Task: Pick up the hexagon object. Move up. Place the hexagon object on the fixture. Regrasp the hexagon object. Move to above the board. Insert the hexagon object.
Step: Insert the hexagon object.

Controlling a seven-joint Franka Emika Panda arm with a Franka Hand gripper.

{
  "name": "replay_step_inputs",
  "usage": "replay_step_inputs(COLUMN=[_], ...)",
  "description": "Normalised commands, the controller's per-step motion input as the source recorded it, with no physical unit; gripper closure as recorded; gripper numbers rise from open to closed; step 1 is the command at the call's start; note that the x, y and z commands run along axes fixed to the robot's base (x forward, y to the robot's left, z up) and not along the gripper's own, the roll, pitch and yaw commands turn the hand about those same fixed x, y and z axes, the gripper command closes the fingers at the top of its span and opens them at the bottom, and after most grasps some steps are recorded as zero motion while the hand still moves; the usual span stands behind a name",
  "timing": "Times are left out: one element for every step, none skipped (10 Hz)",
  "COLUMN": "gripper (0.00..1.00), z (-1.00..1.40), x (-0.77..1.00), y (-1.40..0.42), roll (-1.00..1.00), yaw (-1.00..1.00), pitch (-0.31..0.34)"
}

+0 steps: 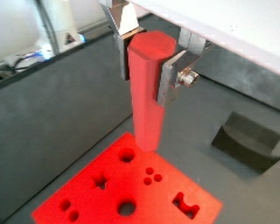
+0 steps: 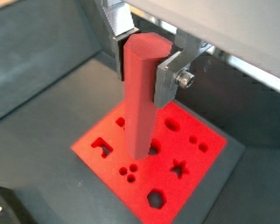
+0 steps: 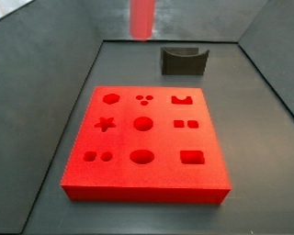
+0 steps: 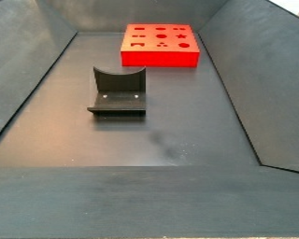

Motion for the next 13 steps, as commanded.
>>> replay_step_inputs(gripper=[1.00,1.00,1.00,1.00,1.00,1.00,1.00,1.00,1.00,1.00,1.00,1.00,1.00], z=[-0.55,-0.44,-0.39,-0.37,-0.30,-0.28,-0.27,-0.32,-0.46,-0.49,-0.32,-0.40,-0.32], x=[-0.12,-0.06,-0.06,-0.08,-0.15,-0.21,-0.23,-0.33,-0.56,-0.75,-0.57,-0.55,-0.57], y=[0.14,0.17,0.26,0.26,0.13,0.01,0.00,0.00,0.22,0.29,0.24,0.15,0.01], roll=[-0.26,-0.31,-0.36,-0.37,-0.39,-0.39,-0.39,-0.37,-0.26,-0.10,0.00,0.00,-0.12], yaw=[-0.55,-0.49,-0.38,-0.37,-0.44,-0.52,-0.55,-0.51,-0.35,-0.22,-0.19,-0.21,-0.37], pitch=[-0.026,-0.099,-0.134,-0.146,-0.191,-0.214,-0.227,-0.226,-0.261,-0.271,-0.079,-0.137,-0.311])
